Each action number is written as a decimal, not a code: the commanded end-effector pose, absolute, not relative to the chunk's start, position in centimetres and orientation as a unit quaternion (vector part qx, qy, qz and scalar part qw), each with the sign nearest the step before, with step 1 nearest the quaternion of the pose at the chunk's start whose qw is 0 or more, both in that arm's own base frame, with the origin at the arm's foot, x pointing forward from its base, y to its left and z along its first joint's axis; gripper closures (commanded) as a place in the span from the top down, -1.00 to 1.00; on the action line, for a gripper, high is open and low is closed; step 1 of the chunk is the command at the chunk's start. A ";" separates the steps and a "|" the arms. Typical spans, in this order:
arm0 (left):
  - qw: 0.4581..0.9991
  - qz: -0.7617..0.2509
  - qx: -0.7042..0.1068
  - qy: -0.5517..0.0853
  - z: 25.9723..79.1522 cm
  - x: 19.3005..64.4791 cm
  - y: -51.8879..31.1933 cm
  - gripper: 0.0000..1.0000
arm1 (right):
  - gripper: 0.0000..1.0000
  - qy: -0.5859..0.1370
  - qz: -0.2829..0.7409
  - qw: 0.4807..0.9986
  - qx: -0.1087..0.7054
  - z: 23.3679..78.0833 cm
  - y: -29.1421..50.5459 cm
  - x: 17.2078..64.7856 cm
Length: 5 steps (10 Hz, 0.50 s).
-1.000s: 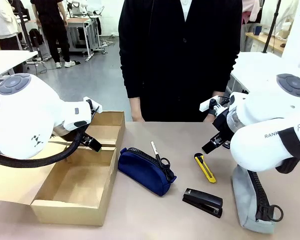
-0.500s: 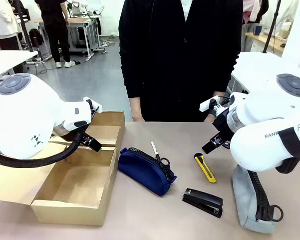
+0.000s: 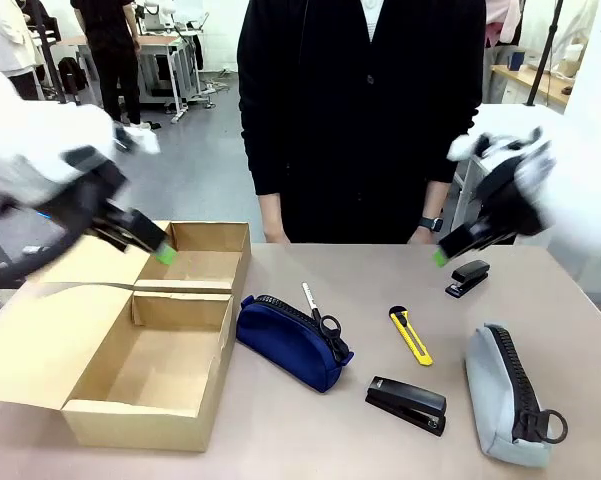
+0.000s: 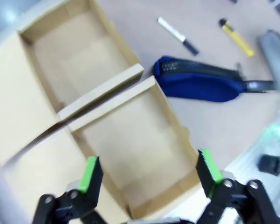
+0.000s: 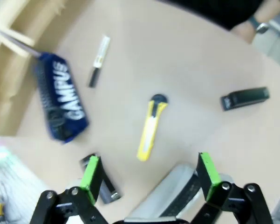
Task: Place items inside the box.
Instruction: Pick up a Pencil pouch or Stapler and place it inside the Mailer Box closest to the robot.
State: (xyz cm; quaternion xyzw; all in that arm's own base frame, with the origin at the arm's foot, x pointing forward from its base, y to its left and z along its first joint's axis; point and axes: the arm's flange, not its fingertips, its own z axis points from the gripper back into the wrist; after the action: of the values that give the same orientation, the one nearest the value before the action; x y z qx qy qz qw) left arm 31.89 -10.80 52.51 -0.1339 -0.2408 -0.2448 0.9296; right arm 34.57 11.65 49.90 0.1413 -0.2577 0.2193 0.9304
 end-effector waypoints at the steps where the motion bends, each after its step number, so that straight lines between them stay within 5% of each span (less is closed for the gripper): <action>1: 0.927 -0.211 -0.199 -0.237 54.0 29.0 -4.0 1.00 | 1.00 -0.284 0.123 0.919 0.243 54.6 5.7 29.6; 5: 0.869 -0.026 -0.436 -0.232 50.3 26.8 14.7 1.00 | 1.00 -0.334 -0.091 0.864 0.366 54.3 -12.7 22.6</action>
State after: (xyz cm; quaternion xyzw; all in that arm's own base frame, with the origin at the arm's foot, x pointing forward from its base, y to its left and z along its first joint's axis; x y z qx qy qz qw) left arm 26.15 11.29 51.82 -0.3860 -0.2246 -0.0869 0.8905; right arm 24.03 -9.71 58.43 0.3278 -0.3179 -0.0378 0.8889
